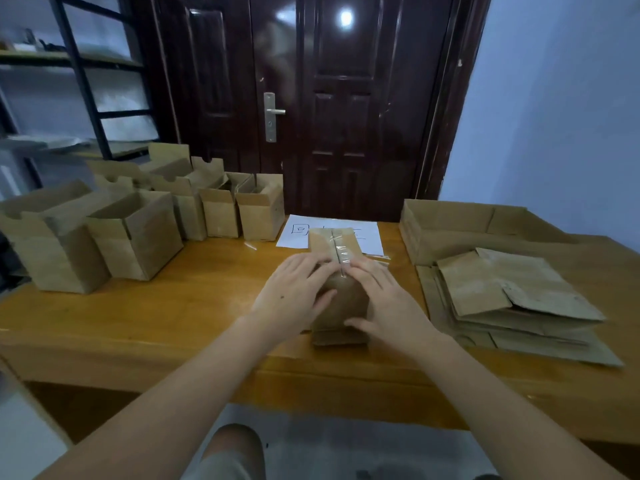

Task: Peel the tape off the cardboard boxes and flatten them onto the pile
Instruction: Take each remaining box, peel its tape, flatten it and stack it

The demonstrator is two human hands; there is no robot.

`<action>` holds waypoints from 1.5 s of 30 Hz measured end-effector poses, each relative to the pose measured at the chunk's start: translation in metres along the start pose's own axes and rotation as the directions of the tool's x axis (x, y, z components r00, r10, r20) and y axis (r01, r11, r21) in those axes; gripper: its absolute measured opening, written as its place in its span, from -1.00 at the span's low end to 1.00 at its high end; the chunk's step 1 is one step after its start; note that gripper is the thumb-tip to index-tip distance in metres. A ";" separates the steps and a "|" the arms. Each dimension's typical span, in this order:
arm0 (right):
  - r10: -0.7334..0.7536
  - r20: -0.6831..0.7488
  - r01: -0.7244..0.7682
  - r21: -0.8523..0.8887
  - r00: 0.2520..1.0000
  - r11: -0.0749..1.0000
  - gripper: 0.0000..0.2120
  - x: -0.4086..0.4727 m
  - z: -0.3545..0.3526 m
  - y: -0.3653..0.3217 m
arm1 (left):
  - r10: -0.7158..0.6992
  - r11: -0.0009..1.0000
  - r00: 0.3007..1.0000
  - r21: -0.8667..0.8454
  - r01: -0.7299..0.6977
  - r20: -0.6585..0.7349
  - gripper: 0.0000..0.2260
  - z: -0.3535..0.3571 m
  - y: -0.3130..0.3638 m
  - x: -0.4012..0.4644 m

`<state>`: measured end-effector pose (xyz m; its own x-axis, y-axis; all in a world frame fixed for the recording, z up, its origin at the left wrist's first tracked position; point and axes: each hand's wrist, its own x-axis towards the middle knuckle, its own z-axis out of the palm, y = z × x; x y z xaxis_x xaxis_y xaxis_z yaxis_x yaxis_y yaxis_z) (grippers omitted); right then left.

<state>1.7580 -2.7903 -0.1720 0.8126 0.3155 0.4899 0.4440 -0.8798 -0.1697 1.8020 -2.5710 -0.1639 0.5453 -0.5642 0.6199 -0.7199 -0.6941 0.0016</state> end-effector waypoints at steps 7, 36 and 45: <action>0.039 -0.099 -0.040 -0.002 0.994 0.999 -0.20 0.000 0.018 -0.002 | -0.072 0.996 0.997 -0.055 0.071 -0.012 -0.26 0.023 0.005 -0.019; 0.050 -0.139 -0.042 0.056 0.989 0.998 -0.41 -0.002 0.019 -0.003 | -0.033 0.998 0.998 -0.058 0.029 -0.062 -0.33 0.024 0.000 -0.019; 0.063 -0.094 -0.060 0.042 0.994 0.997 -0.28 -0.003 0.016 -0.004 | -0.045 0.998 0.996 -0.052 0.041 -0.081 -0.42 0.022 0.003 -0.018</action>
<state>1.7600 -2.7822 -0.1861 0.8001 0.2242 0.5564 0.4101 -0.8814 -0.2345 1.7995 -2.5731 -0.1923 0.5406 -0.4946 0.6806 -0.7183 -0.6924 0.0674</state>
